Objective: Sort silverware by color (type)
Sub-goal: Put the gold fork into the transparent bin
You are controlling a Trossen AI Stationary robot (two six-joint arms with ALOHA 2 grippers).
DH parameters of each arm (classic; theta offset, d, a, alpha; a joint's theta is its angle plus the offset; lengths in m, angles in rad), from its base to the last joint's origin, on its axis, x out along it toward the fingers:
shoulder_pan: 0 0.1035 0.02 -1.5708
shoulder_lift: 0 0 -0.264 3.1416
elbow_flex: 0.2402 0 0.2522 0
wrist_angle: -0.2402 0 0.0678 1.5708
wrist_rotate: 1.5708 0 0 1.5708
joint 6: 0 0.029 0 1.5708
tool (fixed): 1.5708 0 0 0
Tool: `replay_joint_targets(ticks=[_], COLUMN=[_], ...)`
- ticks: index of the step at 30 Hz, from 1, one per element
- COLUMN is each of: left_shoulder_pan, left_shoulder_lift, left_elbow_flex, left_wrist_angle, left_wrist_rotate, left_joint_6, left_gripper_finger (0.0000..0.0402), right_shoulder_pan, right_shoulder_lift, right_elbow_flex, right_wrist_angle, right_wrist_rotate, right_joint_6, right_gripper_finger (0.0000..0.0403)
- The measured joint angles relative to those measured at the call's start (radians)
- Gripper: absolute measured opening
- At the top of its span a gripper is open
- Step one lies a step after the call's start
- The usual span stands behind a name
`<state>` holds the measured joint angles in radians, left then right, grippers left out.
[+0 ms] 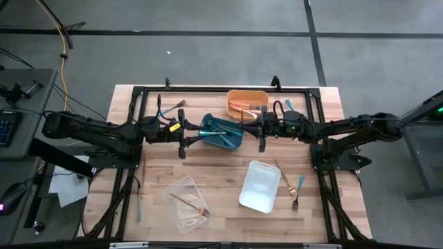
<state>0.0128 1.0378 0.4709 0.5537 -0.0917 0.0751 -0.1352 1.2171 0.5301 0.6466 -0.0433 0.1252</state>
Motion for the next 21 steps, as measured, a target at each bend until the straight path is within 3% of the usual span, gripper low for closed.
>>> replay_joint_targets(ticks=[6,12,21], left_shoulder_pan=[0.000,0.002,0.001], left_shoulder_lift=[0.077,0.228,0.284], left_elbow_flex=[0.000,0.006,0.039], left_wrist_angle=[0.106,0.326,0.336], left_wrist_rotate=[0.006,-0.014,-0.044], left_joint_6=[-0.046,0.025,0.031], left_gripper_finger=[0.0136,0.0136,0.0136], right_shoulder_pan=[0.001,0.001,0.035], right_shoulder_lift=[0.113,0.284,0.423], right_elbow_flex=[0.008,0.127,0.273], right_wrist_angle=[0.041,0.042,-0.024], right_wrist_rotate=[0.001,-0.052,-0.079], right_joint_6=[0.032,0.035,0.020], right_gripper_finger=[0.0000,0.0000,0.0000])
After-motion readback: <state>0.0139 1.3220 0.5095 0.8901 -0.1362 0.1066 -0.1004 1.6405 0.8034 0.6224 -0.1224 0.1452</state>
